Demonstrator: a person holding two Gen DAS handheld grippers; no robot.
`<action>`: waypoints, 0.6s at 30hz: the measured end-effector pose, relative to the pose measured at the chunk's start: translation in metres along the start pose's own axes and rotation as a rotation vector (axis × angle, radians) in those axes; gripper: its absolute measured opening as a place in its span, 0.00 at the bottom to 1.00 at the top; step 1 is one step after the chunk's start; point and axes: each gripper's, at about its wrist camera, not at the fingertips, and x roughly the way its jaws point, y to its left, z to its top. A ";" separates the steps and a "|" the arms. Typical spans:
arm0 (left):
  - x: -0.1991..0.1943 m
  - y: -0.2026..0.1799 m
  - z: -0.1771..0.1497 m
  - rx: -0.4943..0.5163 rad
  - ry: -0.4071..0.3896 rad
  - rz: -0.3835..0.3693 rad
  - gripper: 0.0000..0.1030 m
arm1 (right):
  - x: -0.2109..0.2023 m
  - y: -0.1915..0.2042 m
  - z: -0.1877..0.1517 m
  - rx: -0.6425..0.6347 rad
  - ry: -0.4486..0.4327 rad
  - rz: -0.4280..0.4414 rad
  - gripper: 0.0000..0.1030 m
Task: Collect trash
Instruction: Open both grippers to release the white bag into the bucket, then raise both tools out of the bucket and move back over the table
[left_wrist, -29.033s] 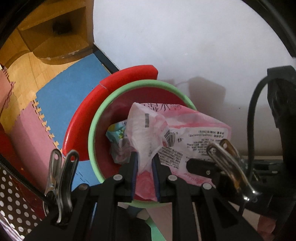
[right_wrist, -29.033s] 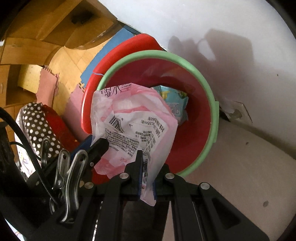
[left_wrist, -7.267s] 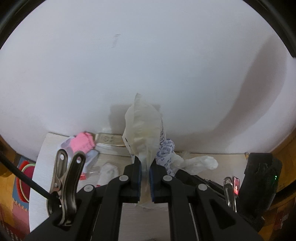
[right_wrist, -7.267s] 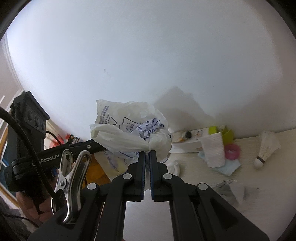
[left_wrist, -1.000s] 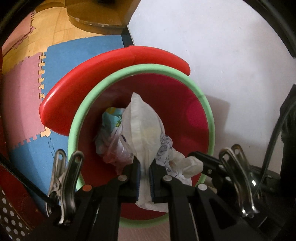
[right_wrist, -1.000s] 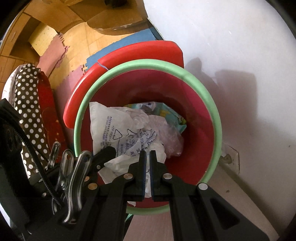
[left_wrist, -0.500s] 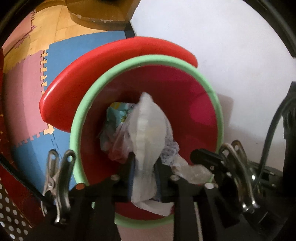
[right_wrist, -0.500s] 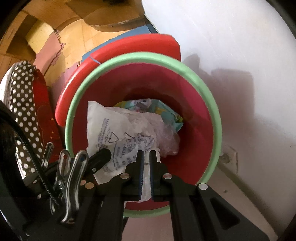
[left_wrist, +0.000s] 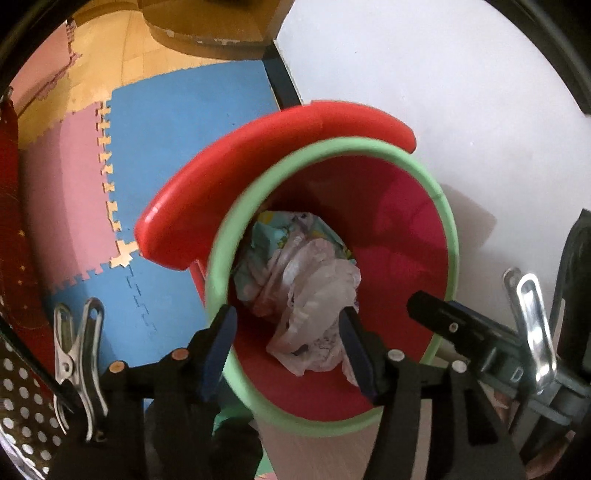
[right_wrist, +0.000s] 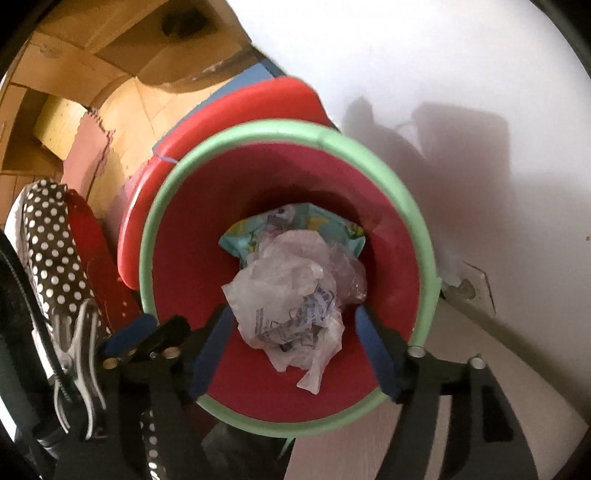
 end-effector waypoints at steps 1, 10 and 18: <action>-0.005 -0.001 0.001 0.009 -0.007 0.014 0.64 | -0.004 0.000 0.001 0.001 -0.014 0.002 0.73; -0.074 -0.032 0.015 0.083 -0.056 -0.031 0.70 | -0.084 0.015 -0.010 0.046 -0.308 0.083 0.79; -0.147 -0.064 0.006 0.200 -0.124 0.010 0.71 | -0.185 0.036 -0.055 0.049 -0.512 0.145 0.79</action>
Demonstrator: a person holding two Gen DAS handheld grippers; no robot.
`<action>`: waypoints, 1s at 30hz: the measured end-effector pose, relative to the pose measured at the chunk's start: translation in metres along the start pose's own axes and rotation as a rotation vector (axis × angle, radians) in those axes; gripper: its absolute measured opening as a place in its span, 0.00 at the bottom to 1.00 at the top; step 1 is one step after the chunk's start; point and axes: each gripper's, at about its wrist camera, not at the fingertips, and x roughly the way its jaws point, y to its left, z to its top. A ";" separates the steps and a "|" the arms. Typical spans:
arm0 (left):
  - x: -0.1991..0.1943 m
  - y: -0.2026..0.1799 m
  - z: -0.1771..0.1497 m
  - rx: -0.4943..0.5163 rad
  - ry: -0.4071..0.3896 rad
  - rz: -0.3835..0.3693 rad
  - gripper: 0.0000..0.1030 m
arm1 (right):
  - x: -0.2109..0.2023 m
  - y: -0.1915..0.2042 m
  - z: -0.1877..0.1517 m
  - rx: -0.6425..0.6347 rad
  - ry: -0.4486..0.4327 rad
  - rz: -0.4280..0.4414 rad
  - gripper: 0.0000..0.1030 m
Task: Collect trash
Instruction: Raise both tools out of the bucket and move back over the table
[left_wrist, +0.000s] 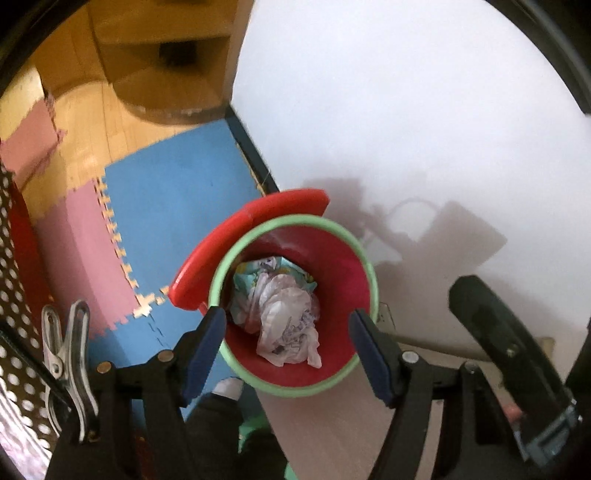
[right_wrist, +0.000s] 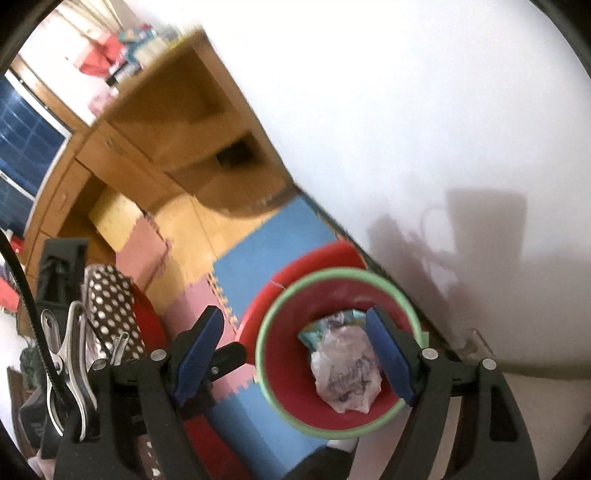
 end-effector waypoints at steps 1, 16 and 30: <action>-0.009 -0.004 -0.001 0.013 -0.012 0.009 0.71 | -0.011 0.004 0.001 0.003 -0.012 0.005 0.79; -0.108 -0.085 -0.054 0.223 -0.132 0.057 0.71 | -0.155 0.005 -0.029 0.089 -0.172 0.021 0.79; -0.156 -0.183 -0.118 0.514 -0.267 0.084 0.71 | -0.274 -0.033 -0.082 0.070 -0.214 -0.051 0.79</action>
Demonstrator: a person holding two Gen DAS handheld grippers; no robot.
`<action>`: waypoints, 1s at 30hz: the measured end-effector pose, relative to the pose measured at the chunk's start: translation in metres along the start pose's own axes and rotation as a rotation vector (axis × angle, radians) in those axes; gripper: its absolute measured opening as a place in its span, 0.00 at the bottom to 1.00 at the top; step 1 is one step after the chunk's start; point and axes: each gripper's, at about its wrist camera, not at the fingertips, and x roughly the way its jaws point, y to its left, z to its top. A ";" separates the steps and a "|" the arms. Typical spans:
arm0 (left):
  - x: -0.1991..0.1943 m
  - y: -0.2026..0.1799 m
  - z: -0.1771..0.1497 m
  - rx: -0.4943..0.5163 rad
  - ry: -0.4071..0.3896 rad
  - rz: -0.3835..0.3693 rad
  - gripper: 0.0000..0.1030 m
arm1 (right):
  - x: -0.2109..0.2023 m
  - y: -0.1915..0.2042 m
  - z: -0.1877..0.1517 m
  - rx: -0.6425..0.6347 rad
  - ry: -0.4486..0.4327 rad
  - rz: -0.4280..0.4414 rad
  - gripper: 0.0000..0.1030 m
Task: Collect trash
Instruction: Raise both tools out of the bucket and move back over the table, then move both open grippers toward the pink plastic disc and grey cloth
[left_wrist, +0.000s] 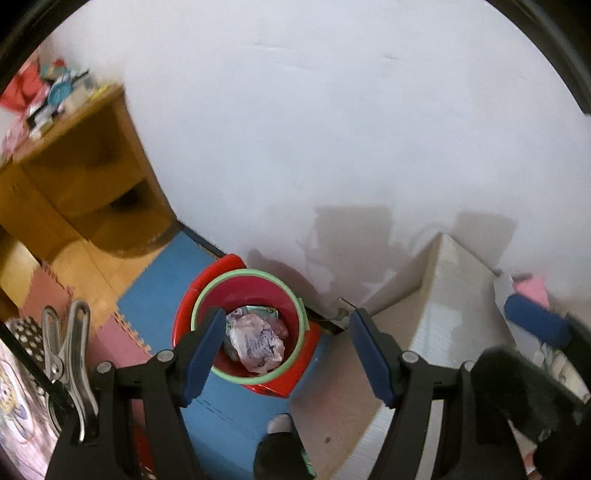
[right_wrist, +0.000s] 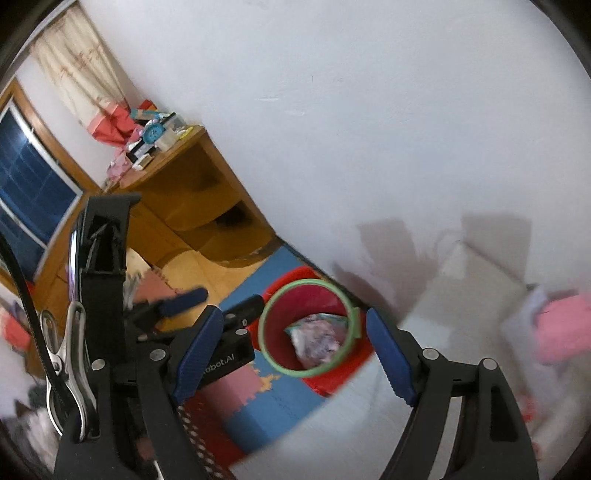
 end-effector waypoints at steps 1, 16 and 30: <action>-0.003 -0.006 -0.002 -0.004 0.001 -0.002 0.71 | -0.005 -0.001 -0.002 -0.016 -0.011 -0.002 0.79; -0.068 -0.066 -0.066 -0.105 -0.025 0.015 0.70 | -0.086 -0.046 -0.039 0.005 -0.109 0.122 0.80; -0.099 -0.129 -0.092 -0.122 -0.044 0.009 0.70 | -0.150 -0.099 -0.084 0.072 -0.100 0.153 0.80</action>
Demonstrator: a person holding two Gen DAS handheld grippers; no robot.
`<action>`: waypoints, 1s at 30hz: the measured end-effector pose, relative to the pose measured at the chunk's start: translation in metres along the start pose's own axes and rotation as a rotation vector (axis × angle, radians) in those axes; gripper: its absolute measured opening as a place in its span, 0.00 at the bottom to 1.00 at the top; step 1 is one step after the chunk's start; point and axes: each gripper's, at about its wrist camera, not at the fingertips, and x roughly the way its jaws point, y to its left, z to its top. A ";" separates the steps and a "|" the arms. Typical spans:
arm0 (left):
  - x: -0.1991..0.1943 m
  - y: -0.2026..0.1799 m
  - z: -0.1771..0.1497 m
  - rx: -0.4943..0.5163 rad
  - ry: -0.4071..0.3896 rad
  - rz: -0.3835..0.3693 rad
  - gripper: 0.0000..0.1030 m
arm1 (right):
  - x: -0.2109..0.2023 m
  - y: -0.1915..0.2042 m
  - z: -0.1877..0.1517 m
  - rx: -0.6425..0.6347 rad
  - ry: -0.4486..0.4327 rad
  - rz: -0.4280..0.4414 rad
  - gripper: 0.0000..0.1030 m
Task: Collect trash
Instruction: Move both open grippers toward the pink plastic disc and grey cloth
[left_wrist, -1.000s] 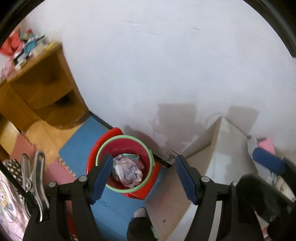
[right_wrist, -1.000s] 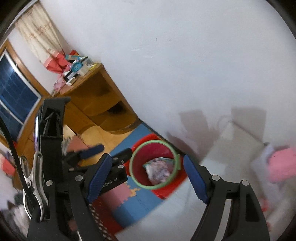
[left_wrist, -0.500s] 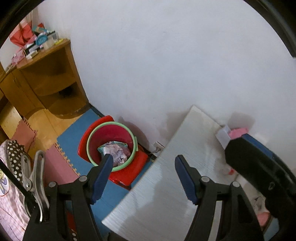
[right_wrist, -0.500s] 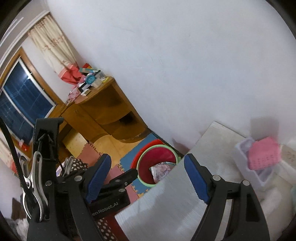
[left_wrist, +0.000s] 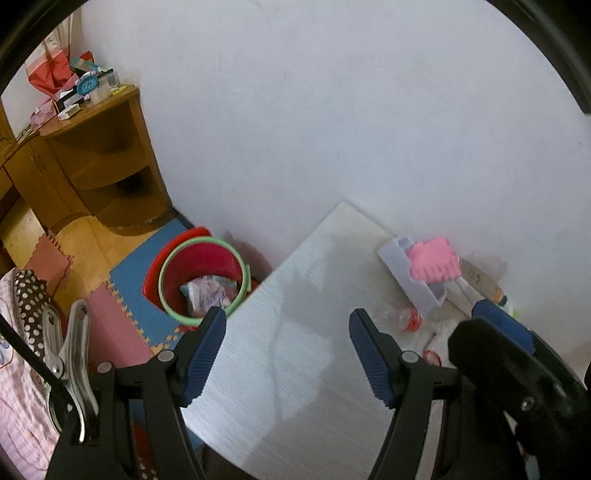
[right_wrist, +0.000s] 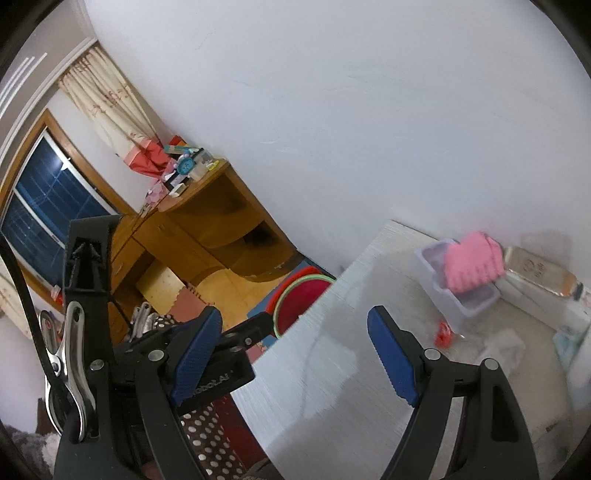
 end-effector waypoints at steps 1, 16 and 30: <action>0.001 -0.001 -0.002 -0.002 0.003 -0.005 0.71 | 0.000 -0.002 -0.001 0.003 0.004 -0.002 0.80; 0.008 -0.048 -0.014 0.087 -0.001 -0.039 0.71 | -0.036 -0.041 -0.010 0.043 -0.001 -0.037 0.80; 0.017 -0.098 -0.039 0.296 0.004 -0.040 0.71 | -0.059 -0.068 -0.025 0.109 -0.035 -0.041 0.80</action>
